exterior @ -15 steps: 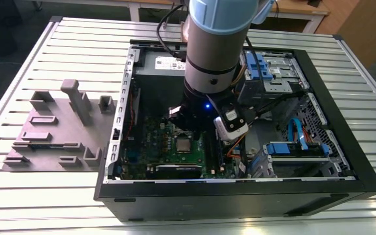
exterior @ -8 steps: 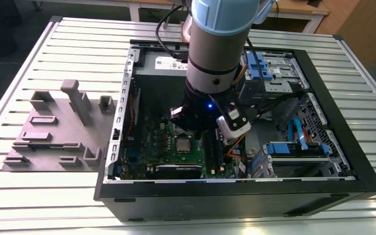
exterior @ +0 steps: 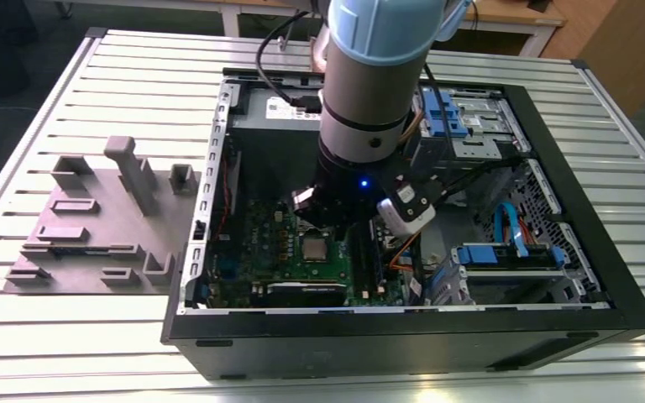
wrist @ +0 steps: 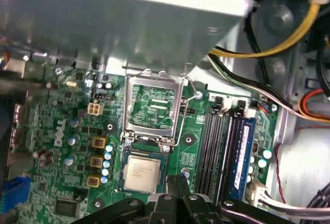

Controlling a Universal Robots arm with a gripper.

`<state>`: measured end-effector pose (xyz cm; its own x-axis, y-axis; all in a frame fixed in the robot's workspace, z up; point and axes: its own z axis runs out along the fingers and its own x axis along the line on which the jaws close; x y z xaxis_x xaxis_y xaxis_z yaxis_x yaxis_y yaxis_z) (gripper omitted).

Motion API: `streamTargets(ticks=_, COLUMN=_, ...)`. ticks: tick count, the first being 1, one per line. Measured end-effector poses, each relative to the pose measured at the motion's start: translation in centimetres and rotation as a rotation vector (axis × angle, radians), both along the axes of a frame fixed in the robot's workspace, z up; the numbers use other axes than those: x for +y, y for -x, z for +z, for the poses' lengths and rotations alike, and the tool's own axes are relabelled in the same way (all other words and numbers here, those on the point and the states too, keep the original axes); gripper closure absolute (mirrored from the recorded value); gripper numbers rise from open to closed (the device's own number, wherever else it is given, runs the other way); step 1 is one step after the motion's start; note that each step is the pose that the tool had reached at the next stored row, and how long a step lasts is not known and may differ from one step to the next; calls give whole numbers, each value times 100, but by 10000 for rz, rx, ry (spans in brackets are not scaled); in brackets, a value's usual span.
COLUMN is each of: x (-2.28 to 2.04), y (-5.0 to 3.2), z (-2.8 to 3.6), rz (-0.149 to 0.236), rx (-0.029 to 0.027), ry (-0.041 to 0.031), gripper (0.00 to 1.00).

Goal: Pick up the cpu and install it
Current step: 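Close the cpu cover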

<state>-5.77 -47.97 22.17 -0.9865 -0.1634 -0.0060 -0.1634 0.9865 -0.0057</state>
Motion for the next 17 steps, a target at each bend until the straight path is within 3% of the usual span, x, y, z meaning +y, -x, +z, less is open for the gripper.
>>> streamTargets(ticks=9, x=0, y=0, z=-35, rz=1558, rx=1, ry=2, gripper=90)
streamTargets(ticks=17, x=19, y=0, z=-39, rz=1596, rx=-1, ry=-5, gripper=90)
